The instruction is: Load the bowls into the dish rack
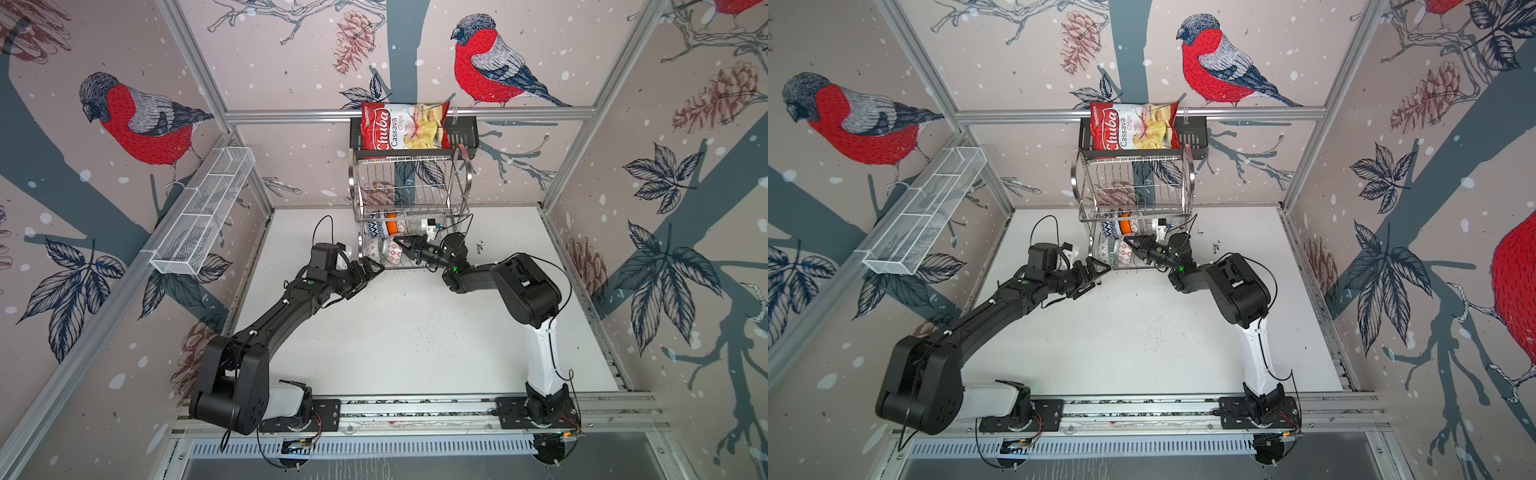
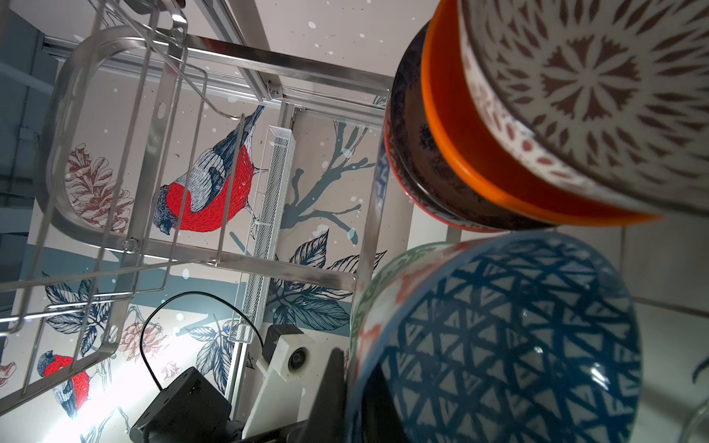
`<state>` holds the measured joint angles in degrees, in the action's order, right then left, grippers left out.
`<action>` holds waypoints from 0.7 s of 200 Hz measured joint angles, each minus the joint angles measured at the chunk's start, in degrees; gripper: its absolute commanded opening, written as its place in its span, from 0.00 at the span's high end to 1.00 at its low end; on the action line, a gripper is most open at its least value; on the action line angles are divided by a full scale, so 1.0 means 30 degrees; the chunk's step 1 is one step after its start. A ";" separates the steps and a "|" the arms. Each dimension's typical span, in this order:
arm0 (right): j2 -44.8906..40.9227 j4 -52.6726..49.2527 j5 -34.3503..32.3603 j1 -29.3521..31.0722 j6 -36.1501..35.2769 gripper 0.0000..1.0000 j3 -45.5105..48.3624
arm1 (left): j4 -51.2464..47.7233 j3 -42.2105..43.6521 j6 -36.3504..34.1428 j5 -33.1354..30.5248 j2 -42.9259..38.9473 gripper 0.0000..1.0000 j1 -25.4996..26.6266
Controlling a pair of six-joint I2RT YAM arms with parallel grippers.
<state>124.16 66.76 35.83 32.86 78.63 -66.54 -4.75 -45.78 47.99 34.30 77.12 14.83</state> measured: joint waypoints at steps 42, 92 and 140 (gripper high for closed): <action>0.0328 0.0284 0.0000 0.0124 0.0291 1.00 -0.0175 | -0.0102 0.0000 0.0000 0.0000 -0.0073 0.03 0.0000; 0.0816 0.0976 0.0175 0.0153 0.0393 1.00 -0.0641 | -0.0153 0.0022 0.0000 -0.0015 -0.0233 0.02 0.0000; 0.1246 0.1202 0.0211 0.0335 0.0750 1.00 -0.0976 | -0.0168 0.0022 0.0000 -0.0022 -0.0277 0.02 0.0000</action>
<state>127.90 70.37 36.47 33.87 80.88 -69.47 -5.26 -45.71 47.99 34.24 76.29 14.83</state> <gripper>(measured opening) 0.098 0.976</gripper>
